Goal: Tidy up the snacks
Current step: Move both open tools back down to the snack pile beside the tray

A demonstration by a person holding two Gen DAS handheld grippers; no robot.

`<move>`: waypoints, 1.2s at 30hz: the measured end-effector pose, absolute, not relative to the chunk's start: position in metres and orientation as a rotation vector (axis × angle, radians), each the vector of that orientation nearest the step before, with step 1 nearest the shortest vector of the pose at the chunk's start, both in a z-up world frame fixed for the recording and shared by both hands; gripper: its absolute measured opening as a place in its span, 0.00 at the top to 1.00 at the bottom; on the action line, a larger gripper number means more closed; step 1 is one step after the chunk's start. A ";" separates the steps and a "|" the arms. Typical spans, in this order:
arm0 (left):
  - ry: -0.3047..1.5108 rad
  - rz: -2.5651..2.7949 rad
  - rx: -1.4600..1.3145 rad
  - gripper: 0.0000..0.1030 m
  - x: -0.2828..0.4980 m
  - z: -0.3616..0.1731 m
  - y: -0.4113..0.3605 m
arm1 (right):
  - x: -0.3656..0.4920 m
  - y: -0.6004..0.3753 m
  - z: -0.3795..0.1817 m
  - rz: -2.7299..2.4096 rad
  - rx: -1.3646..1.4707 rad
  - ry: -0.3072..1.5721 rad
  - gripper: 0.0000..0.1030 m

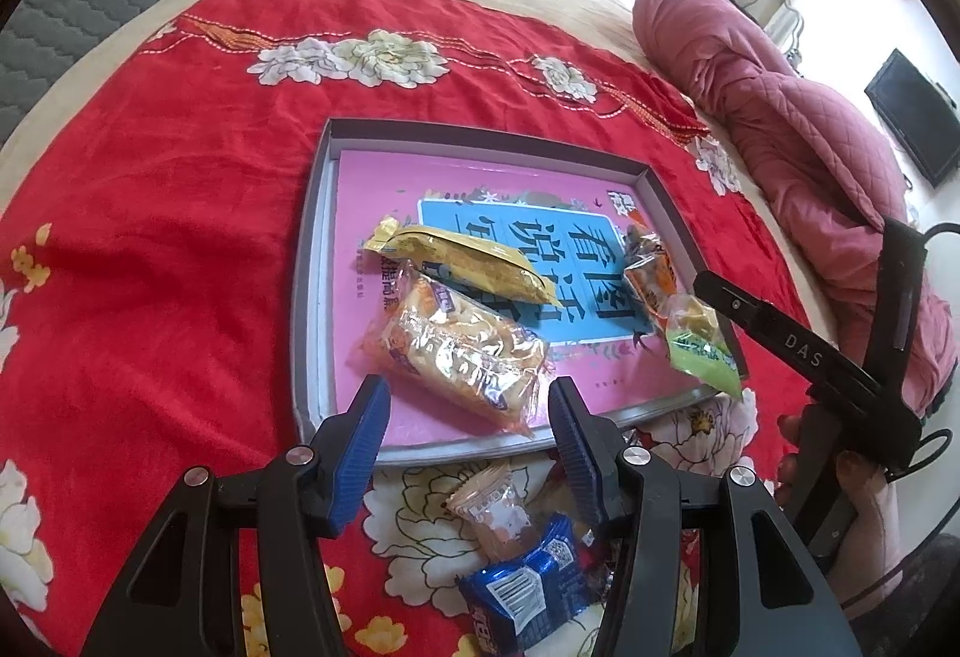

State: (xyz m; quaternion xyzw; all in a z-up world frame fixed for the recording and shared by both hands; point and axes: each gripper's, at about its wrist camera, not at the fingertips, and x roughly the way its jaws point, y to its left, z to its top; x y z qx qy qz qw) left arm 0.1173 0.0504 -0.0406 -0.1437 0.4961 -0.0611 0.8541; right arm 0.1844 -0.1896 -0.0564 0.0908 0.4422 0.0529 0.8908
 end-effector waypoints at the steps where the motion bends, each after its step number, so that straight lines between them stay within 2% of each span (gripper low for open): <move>1: 1.042 -0.127 -0.307 0.45 0.116 -0.040 0.052 | 0.183 -0.190 -0.055 0.113 0.188 0.913 0.28; 3: 1.043 -0.127 -0.312 0.45 0.114 -0.039 0.054 | 0.179 -0.191 -0.050 0.116 0.187 0.903 0.26; 5: 1.045 -0.130 -0.320 0.45 0.109 -0.038 0.056 | 0.173 -0.191 -0.044 0.122 0.182 0.883 0.19; 17: 1.042 -0.131 -0.296 0.44 0.092 -0.030 0.053 | 0.130 -0.182 -0.006 0.194 0.131 0.783 0.07; 25: 1.033 -0.153 -0.272 0.44 0.078 -0.022 0.048 | 0.115 -0.184 0.001 0.212 0.141 0.781 0.06; 28: 1.035 -0.152 -0.271 0.44 0.074 -0.021 0.048 | 0.109 -0.186 0.002 0.226 0.155 0.786 0.02; 36: 1.051 -0.154 -0.279 0.44 0.065 -0.023 0.050 | 0.100 -0.185 -0.003 0.300 0.160 0.837 0.02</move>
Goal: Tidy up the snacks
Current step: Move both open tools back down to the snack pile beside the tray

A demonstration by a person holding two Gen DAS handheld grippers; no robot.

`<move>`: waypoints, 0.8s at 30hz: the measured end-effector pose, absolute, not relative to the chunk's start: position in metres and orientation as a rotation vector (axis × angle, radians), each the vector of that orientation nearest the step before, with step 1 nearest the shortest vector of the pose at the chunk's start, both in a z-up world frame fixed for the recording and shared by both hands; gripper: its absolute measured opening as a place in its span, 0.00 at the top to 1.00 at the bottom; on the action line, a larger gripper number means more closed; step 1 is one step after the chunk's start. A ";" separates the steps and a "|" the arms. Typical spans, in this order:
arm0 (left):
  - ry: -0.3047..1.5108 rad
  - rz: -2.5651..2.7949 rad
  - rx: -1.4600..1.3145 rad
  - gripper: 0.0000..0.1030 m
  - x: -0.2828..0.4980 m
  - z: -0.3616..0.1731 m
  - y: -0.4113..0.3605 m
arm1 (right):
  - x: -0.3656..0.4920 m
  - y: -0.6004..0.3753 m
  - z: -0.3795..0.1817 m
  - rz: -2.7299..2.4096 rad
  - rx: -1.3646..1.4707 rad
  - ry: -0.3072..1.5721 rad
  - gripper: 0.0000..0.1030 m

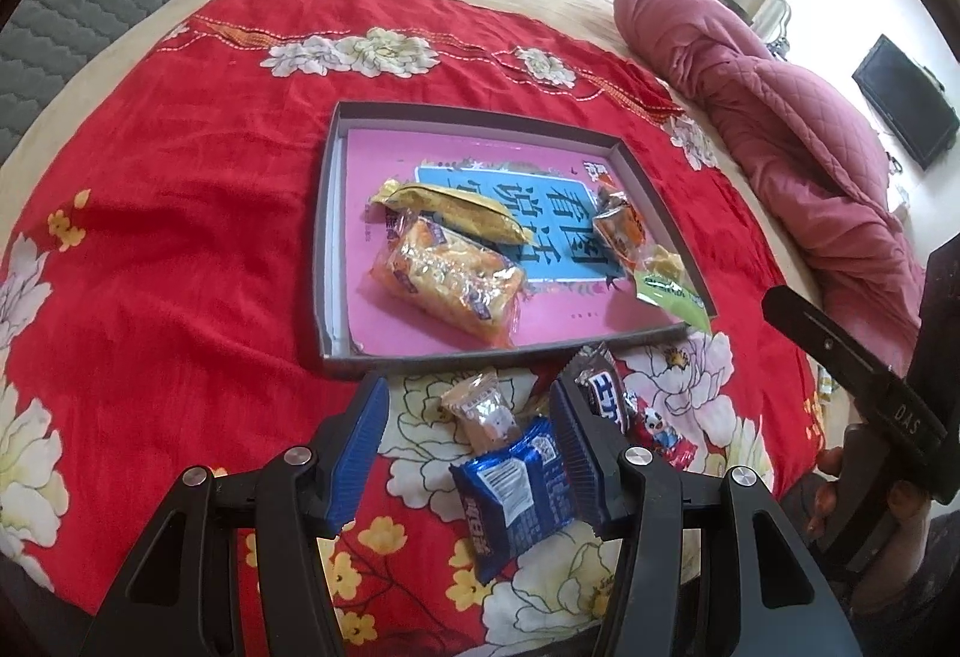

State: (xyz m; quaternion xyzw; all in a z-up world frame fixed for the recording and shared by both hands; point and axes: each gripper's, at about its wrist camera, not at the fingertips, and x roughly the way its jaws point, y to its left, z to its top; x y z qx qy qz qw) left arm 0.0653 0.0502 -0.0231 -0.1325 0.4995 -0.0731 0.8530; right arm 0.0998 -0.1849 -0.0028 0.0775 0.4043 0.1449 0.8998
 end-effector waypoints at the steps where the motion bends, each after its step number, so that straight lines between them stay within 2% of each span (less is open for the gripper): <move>1: 1.053 -0.155 -0.279 0.44 0.064 -0.023 0.050 | 0.098 -0.183 -0.003 0.302 0.143 0.836 0.02; 24: 1.181 -0.224 -0.325 0.44 0.049 -0.056 0.038 | 0.069 -0.161 -0.028 0.313 -0.072 0.886 0.02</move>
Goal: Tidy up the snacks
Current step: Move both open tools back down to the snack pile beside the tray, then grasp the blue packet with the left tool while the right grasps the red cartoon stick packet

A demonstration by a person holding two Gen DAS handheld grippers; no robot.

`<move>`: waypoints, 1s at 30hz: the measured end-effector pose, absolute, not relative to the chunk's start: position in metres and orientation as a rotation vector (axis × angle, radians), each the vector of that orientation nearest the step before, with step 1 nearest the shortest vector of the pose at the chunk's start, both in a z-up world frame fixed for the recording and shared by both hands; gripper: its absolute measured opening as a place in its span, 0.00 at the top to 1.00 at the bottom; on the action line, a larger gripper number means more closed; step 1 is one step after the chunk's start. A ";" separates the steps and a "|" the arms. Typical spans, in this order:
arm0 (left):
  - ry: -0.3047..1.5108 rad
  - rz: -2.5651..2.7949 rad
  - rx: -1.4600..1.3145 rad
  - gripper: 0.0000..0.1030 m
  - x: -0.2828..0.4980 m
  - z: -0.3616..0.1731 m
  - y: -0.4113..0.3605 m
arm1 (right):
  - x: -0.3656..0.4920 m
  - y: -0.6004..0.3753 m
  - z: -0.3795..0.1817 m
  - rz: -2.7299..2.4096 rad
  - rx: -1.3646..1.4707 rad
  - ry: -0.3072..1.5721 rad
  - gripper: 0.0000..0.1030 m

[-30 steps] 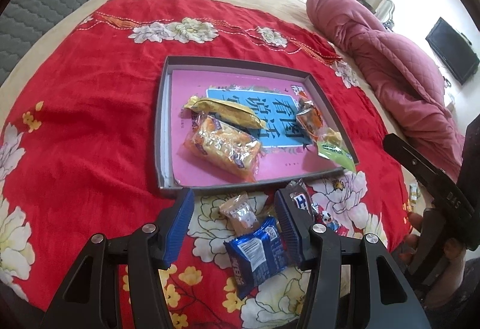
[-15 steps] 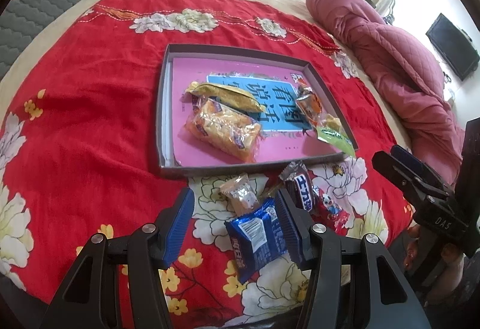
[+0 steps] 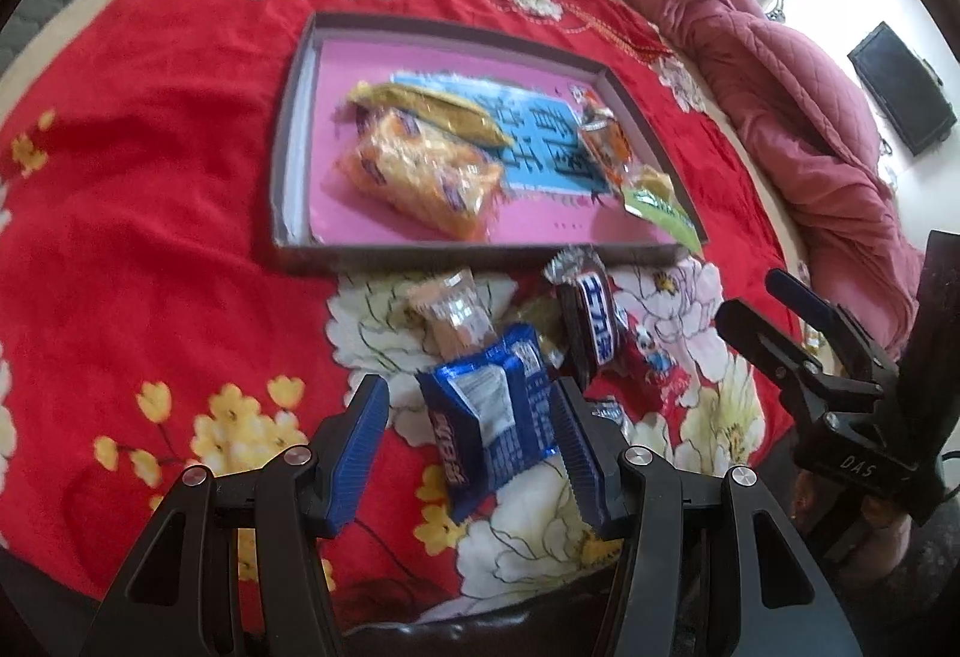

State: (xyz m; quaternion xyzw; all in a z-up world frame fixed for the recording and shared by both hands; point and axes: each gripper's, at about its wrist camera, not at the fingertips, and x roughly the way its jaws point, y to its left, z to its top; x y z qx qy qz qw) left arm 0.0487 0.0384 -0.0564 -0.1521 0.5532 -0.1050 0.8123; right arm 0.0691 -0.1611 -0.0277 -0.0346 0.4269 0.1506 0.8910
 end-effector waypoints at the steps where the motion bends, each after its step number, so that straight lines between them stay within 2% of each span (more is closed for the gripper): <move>1: 1.188 -0.224 -0.324 0.44 0.048 -0.059 0.038 | 0.068 -0.161 -0.030 0.317 -0.072 0.892 0.02; 18: 1.259 -0.259 -0.339 0.44 0.049 -0.081 0.032 | 0.063 -0.155 -0.057 0.313 -0.159 0.957 0.02; 21: 1.265 -0.266 -0.343 0.44 0.049 -0.084 0.031 | 0.064 -0.158 -0.064 0.304 -0.161 0.977 0.12; 23: 1.271 -0.270 -0.346 0.44 0.050 -0.087 0.030 | 0.065 -0.159 -0.067 0.303 -0.168 0.982 0.22; 28: 1.282 -0.272 -0.346 0.44 0.051 -0.093 0.028 | 0.063 -0.153 -0.073 0.331 -0.212 0.983 0.26; 30: 1.285 -0.272 -0.345 0.44 0.052 -0.094 0.027 | 0.062 -0.148 -0.075 0.347 -0.234 0.976 0.32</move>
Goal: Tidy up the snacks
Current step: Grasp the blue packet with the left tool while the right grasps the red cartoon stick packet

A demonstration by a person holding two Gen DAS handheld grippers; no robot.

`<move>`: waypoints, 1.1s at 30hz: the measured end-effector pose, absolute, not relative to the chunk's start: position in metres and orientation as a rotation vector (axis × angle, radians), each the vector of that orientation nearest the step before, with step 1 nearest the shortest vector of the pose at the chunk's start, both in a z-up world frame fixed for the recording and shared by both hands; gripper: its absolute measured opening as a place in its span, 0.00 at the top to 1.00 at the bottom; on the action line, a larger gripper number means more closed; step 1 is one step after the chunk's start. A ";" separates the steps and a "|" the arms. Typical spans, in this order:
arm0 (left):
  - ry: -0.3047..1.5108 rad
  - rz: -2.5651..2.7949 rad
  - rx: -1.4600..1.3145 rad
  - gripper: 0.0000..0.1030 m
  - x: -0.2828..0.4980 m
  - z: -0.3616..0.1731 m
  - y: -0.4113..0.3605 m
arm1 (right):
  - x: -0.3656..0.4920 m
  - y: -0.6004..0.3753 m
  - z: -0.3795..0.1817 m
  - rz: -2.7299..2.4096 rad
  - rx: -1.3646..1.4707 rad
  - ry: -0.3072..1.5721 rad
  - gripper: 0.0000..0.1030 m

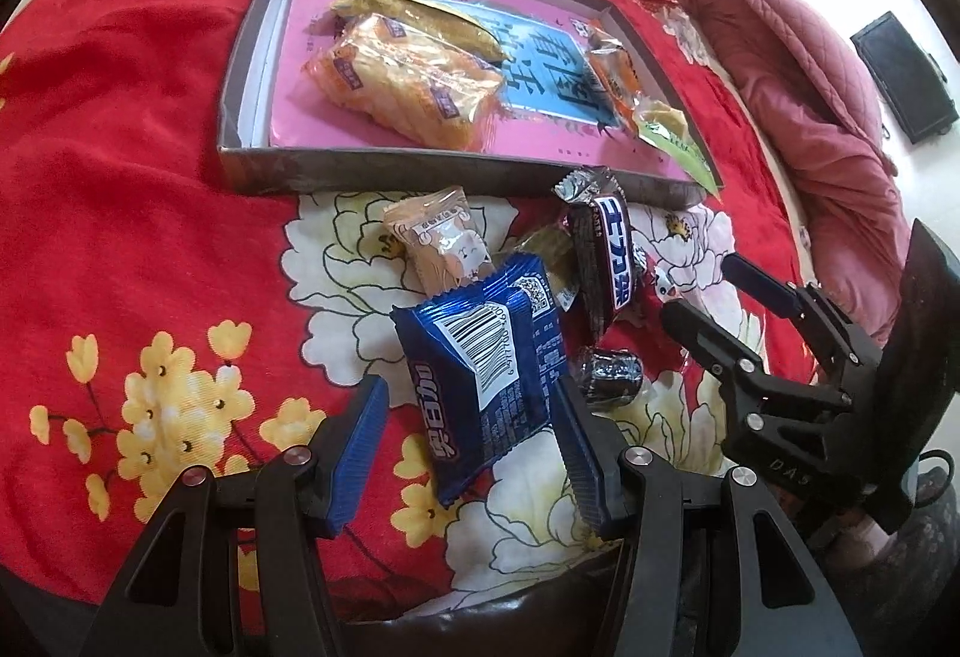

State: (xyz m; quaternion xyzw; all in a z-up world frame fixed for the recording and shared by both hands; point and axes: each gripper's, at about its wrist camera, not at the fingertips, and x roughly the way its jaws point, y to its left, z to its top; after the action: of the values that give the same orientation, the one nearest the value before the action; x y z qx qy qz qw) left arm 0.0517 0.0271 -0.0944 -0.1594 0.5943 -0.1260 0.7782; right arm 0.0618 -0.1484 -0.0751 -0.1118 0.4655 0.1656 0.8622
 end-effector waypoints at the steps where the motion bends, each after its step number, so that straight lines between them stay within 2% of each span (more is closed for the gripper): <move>1: 1.286 -0.273 -0.344 0.44 0.052 -0.095 0.027 | 0.061 -0.146 -0.077 0.354 -0.249 0.974 0.34; 14: 1.288 -0.282 -0.345 0.44 0.055 -0.102 0.023 | 0.078 -0.143 -0.103 0.370 -0.268 1.018 0.53; 21: 1.276 -0.292 -0.352 0.44 0.058 -0.105 0.021 | 0.084 -0.140 -0.112 0.390 -0.252 1.027 0.55; 33: 1.258 -0.338 -0.413 0.44 0.060 -0.112 0.015 | 0.085 -0.151 -0.109 0.385 -0.168 1.017 0.65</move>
State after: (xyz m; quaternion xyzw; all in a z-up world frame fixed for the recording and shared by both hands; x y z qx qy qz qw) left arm 0.0604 0.0153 -0.1117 -0.1906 0.5813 -0.1562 0.7755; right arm 0.0852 -0.1515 -0.1088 -0.0798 0.4834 0.1831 0.8523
